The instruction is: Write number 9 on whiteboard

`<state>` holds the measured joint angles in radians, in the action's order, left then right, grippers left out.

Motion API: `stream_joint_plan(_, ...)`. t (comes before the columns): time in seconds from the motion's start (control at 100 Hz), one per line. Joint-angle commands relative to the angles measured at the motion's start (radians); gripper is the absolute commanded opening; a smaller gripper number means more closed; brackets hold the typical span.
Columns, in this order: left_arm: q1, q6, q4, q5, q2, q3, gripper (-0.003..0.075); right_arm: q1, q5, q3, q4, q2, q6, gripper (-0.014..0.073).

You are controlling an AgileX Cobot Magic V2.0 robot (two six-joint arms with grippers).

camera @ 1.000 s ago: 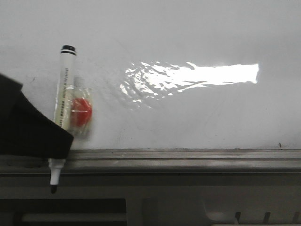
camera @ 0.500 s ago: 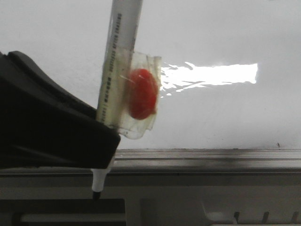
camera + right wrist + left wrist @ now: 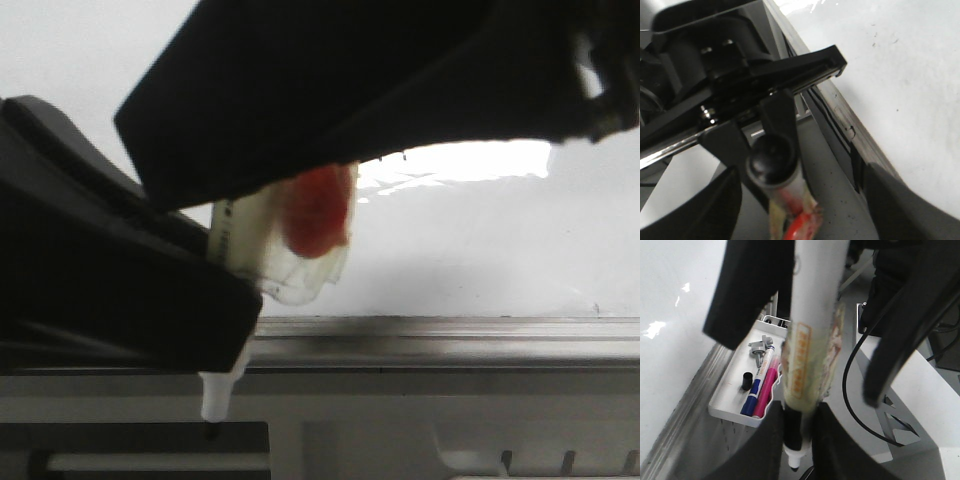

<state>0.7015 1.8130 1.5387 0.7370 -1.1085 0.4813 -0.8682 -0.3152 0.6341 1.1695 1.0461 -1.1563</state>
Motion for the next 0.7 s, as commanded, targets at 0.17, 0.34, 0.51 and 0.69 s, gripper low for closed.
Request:
stream_joint_plan(0.17,0.006,0.004,0.055,0.081,0.014,0.032,-0.0018,-0.013,0.071,0.058,0.058,-0.026,-0.014,0.0086)
stream_joint_plan(0.34,-0.001,-0.023,0.079,0.086,0.014,0.032,-0.0009,-0.013,0.052,0.060,0.052,-0.031,-0.014,-0.0062)
stream_joint_plan(0.51,-0.006,-0.190,0.073,0.077,0.084,0.032,0.0296,0.024,0.035,0.060,-0.043,-0.098,-0.012,-0.0063)
stream_joint_plan(0.69,-0.095,-0.366,-0.010,0.076,0.266,0.032,0.0491,0.175,-0.158,0.066,-0.229,-0.189,0.119,-0.0062)
